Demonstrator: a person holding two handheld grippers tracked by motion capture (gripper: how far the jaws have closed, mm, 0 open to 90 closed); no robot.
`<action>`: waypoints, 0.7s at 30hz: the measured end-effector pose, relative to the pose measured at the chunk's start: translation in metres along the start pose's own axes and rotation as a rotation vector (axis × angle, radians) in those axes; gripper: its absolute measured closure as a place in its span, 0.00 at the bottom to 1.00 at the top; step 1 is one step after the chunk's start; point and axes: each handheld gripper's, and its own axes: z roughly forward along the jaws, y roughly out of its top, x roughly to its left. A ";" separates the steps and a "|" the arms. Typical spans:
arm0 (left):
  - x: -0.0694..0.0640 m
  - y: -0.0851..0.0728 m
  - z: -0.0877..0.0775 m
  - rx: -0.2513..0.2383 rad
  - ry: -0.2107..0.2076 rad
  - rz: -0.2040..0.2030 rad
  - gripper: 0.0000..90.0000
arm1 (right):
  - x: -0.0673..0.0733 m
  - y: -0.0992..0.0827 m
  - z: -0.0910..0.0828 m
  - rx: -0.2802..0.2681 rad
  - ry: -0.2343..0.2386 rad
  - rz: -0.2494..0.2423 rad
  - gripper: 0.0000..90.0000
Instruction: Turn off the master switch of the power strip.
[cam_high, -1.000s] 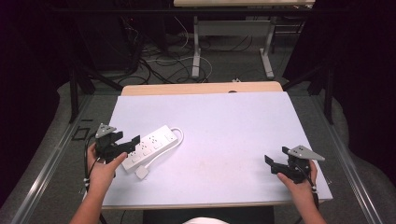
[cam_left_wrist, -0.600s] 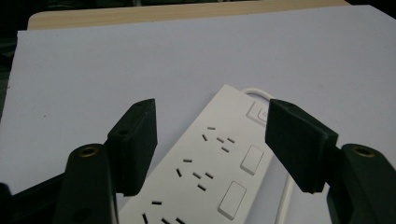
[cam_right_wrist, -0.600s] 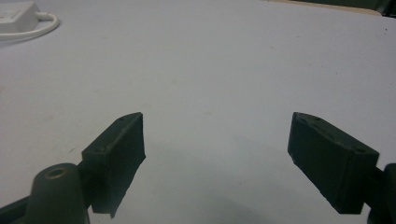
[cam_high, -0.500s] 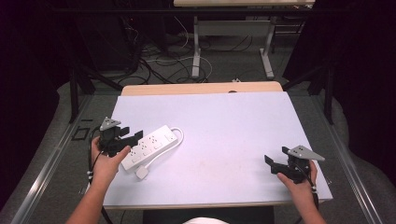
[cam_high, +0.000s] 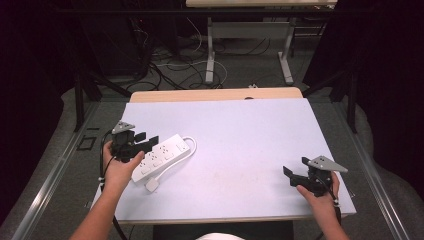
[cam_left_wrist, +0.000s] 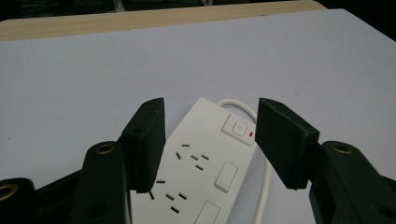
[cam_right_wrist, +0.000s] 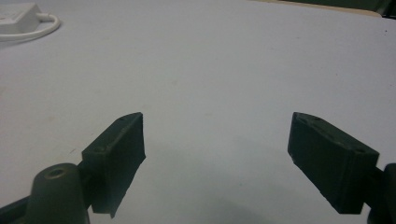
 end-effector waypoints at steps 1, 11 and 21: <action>-0.002 0.001 0.002 -0.005 -0.002 -0.006 0.49 | 0.000 0.000 0.000 -0.001 0.000 -0.002 0.20; -0.016 0.008 0.015 0.036 -0.008 0.018 0.59 | -0.002 0.000 0.000 -0.005 0.000 -0.010 0.20; -0.028 0.013 0.030 0.077 -0.011 0.032 0.73 | -0.001 -0.001 0.001 -0.006 -0.004 -0.005 0.20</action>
